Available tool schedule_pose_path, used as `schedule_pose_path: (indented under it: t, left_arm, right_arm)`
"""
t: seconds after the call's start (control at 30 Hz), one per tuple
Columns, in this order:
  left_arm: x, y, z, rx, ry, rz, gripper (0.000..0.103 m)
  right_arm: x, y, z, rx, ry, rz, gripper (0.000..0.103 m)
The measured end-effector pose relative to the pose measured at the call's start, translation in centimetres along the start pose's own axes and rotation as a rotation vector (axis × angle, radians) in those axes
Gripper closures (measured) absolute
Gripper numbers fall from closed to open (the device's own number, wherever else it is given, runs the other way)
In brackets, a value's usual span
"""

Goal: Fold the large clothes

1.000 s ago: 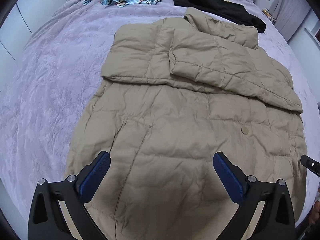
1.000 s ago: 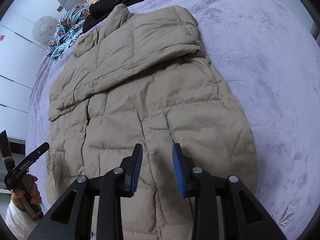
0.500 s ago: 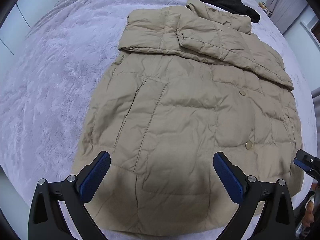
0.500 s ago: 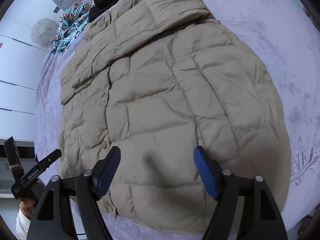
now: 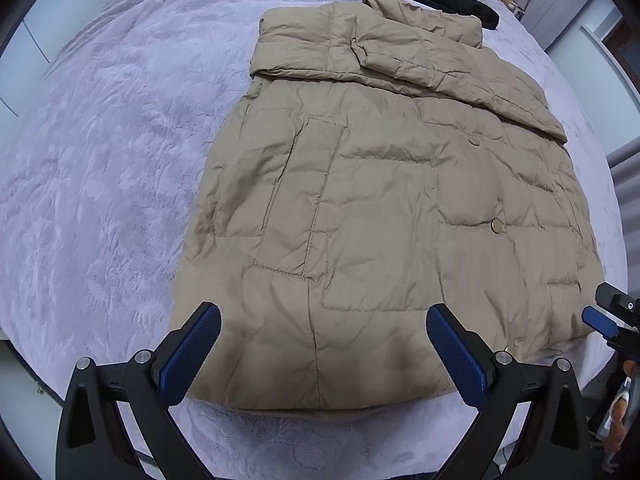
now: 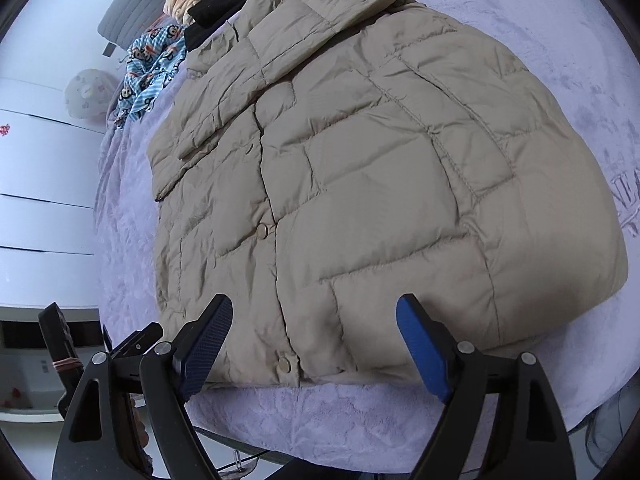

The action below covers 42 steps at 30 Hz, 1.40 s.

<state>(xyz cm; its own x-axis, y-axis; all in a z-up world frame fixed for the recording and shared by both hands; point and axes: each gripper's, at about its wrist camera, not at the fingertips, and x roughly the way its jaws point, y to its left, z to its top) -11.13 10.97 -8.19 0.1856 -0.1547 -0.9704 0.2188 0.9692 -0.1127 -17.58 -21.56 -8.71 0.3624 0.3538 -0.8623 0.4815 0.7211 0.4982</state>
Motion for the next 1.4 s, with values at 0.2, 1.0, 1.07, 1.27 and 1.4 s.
schedule_pose_path:
  t: [0.2,1.0,1.07,1.27,1.4]
  left_arm:
    - [-0.8,0.1,-1.2,-0.016,-0.001,-0.001,0.0]
    - [-0.3,-0.6,-6.5,-0.177,0.063,-0.009,0.0]
    - [-0.5,0.3,-7.3,-0.203,0.047,-0.079,0.0]
    - [0.6,5.7,-9.7,-0.418,0.062,-0.221,0.0]
    - [2.5,7.2,-10.3,-0.467,0.085,-0.254,0.0]
  right_arm:
    - [-1.1,0.1,-1.6,0.021,-0.029,0.018,0.017]
    - [-1.9,-12.9,-1.9,0.369,0.111,0.061,0.017]
    - [-1.7,-13.7,-2.3,0.411,0.113,0.073,0.017]
    - [-2.4,-14.8,-3.0,0.457,0.083,0.111,0.017]
    - [-2.4,-15.6,-3.3,0.496,0.067,0.14,0.017]
